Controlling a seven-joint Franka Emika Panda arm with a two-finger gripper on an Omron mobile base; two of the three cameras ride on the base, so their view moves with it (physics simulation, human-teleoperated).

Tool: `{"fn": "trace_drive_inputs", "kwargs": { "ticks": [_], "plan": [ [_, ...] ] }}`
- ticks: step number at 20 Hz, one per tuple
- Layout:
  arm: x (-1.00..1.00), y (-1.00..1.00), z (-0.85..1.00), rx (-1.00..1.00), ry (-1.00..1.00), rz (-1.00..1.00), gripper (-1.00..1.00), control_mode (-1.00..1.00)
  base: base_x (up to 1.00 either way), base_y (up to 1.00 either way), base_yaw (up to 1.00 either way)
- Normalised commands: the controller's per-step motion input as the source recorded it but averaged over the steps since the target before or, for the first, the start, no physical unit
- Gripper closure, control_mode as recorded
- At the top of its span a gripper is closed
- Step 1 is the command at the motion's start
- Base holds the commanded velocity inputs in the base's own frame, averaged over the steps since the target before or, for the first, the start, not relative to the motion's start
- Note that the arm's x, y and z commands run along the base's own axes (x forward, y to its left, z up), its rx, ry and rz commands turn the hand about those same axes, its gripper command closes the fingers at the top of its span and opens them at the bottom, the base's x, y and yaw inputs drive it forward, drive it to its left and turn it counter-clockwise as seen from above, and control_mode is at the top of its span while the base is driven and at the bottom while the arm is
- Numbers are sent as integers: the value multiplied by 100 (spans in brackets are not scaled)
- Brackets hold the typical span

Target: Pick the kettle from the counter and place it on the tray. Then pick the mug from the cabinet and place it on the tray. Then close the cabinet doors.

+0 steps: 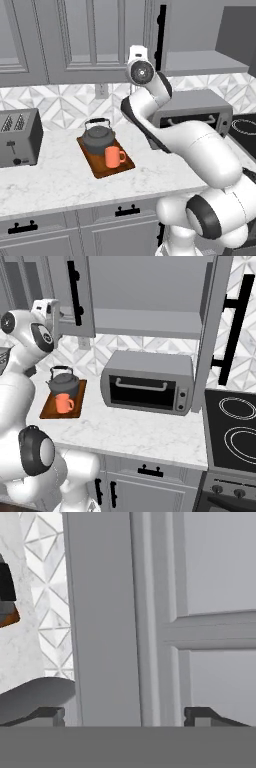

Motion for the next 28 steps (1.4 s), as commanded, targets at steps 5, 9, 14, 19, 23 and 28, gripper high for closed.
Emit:
{"fn": "trace_drive_inputs", "kwargs": {
  "ticks": [5, 9, 14, 19, 23, 28],
  "plan": [
    [59, -20, -3, 0, 9, 18, -100, -100, 0, 0, 0],
    [70, -7, -10, 0, 0, 14, -100, -100, 0, 0, 0],
    [40, -1, -19, 0, 3, 17, -100, -100, 0, 0, 0],
    [-44, 2, -13, 0, -1, 20, -100, -100, 0, 0, 0],
    [-77, 0, 3, 0, -12, 8, -100, -100, 0, 0, 0],
    [-76, 0, 8, -1, -3, 4, -100, -100, 0, 0, 0]
  ]
}}
